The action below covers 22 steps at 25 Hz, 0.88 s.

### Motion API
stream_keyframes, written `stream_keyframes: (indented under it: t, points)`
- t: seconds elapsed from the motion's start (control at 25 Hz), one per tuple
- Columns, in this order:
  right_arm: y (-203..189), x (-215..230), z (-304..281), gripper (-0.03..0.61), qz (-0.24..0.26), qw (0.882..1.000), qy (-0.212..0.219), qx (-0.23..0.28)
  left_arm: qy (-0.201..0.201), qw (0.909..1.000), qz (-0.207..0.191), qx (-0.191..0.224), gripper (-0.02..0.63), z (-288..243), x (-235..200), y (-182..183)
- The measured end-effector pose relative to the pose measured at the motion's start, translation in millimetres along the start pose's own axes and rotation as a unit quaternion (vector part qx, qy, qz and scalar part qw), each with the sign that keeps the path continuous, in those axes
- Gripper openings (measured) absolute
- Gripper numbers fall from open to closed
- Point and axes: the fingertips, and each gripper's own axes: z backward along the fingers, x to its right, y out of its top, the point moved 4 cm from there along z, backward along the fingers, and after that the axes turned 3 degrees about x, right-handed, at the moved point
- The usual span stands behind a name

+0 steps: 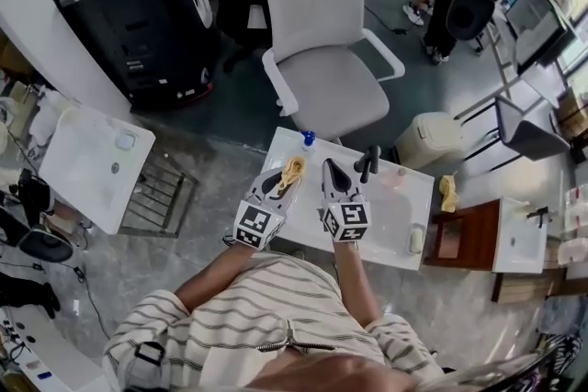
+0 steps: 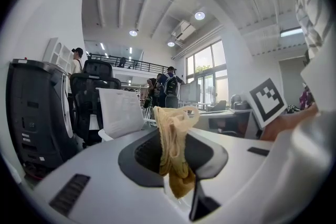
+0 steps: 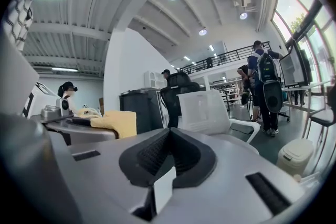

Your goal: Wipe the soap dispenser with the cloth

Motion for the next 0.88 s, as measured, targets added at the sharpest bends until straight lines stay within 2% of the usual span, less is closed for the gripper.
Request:
stream_keyframes:
  t: [0.24, 0.44, 0.88]
  points:
    - [15.8, -13.2, 14.3, -0.014, 0.003, 1.0, -0.008, 0.014, 0.001, 0.9999, 0.0, 0.017, 0.089, 1.2, 5.7, 7.1]
    - [17.9, -15.1, 19.3, -0.014, 0.008, 0.999, -0.027, 0.022, 0.009, 0.9997, -0.006, 0.021, 0.088, 0.9, 4.0, 9.4]
    - [16.5, -7.1, 27.5, -0.014, 0.005, 0.999, -0.033, 0.025, 0.019, 0.9994, -0.013, 0.027, 0.088, -2.0, 6.1, 11.7]
